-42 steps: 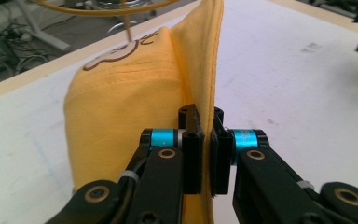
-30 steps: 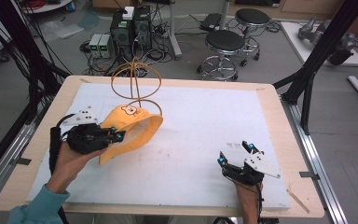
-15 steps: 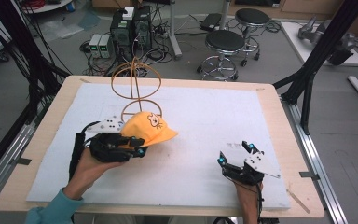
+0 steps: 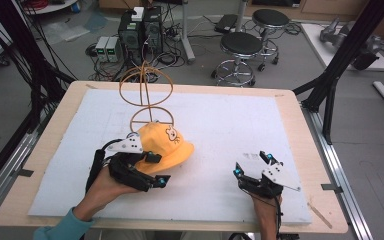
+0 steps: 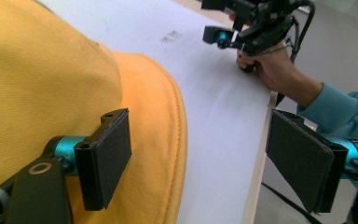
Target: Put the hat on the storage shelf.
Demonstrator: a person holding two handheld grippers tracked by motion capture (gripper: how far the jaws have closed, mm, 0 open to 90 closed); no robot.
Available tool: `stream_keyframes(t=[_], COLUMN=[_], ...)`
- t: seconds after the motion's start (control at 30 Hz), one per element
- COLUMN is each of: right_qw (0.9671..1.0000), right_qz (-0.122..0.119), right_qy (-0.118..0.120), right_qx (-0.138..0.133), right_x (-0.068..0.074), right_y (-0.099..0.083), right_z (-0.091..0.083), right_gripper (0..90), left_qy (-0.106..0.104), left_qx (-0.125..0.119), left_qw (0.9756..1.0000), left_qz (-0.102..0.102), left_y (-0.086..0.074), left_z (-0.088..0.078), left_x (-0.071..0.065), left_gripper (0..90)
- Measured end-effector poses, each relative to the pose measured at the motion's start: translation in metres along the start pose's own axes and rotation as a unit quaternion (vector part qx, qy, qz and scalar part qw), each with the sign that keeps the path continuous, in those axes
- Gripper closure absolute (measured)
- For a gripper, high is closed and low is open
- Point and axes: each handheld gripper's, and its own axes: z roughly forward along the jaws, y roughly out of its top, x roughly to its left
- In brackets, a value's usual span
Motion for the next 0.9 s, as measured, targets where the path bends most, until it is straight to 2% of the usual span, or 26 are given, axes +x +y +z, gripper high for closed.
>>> stream_keyframes(t=[0.07, 0.2, 0.4, 0.63, 0.8, 0.9], right_qw=[1.0, 1.0, 1.0, 1.0, 1.0, 1.0], right_qz=[-0.002, -0.001, -0.003, -0.003, -0.004, -0.004], right_qy=[0.0, -0.001, -0.001, 0.0, -0.001, 0.0], right_qx=[0.0, 0.0, 0.001, 0.0, 0.001, 0.001], right_x=[0.0, 0.0, 0.0, 0.0, 0.0, 0.0], right_y=[0.0, 0.0, 0.0, 0.0, 0.0, 0.0], right_z=[0.0, 0.0, 0.0, 0.0, 0.0, 0.0], right_gripper=[8.3, 8.3, 8.3, 8.3, 8.3, 8.3], left_qy=[-0.002, -0.001, 0.025, 0.038, 0.061, 0.064], left_qx=[-0.002, -0.01, -0.011, -0.028, -0.038, -0.041], left_qw=[1.0, 0.9999, 0.9995, 0.9981, 0.9965, 0.9962], left_qz=[-0.001, 0.005, 0.017, 0.041, 0.043, 0.043], left_y=[0.001, 0.002, 0.003, 0.012, 0.016, 0.015], left_z=[-0.001, -0.005, -0.008, -0.018, -0.021, -0.022], left_x=[-0.001, -0.004, -0.004, -0.013, -0.013, -0.012], left_gripper=[17.9, 17.8, 17.9, 16.9, 11.3, 10.4])
